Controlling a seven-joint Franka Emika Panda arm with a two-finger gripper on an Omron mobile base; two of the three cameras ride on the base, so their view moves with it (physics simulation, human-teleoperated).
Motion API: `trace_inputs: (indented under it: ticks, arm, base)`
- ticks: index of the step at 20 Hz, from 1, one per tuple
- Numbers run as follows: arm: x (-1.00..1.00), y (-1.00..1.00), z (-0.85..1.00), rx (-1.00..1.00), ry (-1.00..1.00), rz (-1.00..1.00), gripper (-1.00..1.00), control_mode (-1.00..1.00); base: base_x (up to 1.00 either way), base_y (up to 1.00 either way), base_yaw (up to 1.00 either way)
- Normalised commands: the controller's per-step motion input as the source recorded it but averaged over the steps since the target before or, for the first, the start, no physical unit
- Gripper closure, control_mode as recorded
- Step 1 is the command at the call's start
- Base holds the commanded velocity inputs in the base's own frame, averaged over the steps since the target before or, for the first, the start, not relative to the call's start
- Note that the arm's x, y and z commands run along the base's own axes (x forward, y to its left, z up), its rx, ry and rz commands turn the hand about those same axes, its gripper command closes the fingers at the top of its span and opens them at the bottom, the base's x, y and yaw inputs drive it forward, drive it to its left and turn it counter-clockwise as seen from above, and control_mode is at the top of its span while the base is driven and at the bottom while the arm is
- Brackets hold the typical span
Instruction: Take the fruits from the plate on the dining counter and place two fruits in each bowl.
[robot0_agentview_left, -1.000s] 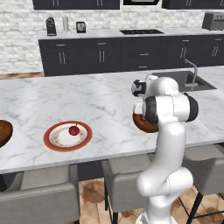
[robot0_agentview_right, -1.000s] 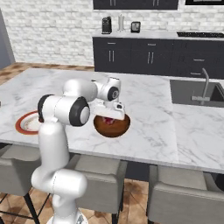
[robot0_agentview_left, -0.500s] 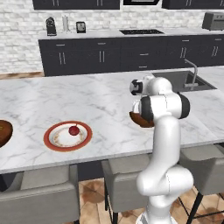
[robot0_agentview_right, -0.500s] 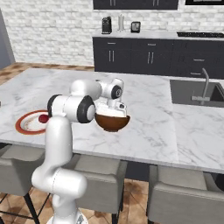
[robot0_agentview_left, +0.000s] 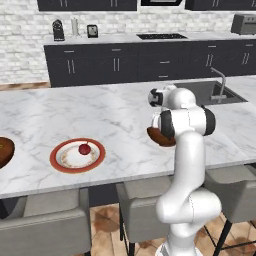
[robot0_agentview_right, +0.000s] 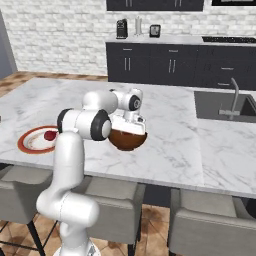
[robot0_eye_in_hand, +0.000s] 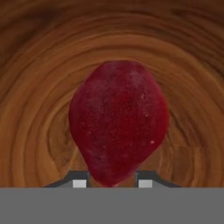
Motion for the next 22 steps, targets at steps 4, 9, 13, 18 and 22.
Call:
trace_inputs:
  ticks: [4, 9, 13, 18, 22]
  arm:
    - [0.00, 0.00, 0.19, 0.00, 0.03, 0.00, -1.00, -1.00]
    - [-0.16, 0.00, 0.40, 0.00, 0.00, 0.00, -1.00, -1.00]
    - [-0.77, 0.01, 0.73, 0.00, -0.04, 0.01, -1.00, -1.00]
    - [-1.00, 0.30, 0.55, 0.00, -0.19, 0.05, -1.00, -1.00]
    - [-1.00, 0.39, 0.48, 0.00, -0.32, 0.06, -1.00, -1.00]
  base:
    - [0.00, 0.00, 0.00]
    - [0.00, 0.00, 0.00]
    - [0.00, 0.00, 0.00]
    - [0.00, 0.00, 0.00]
    - [0.00, 0.00, 0.00]
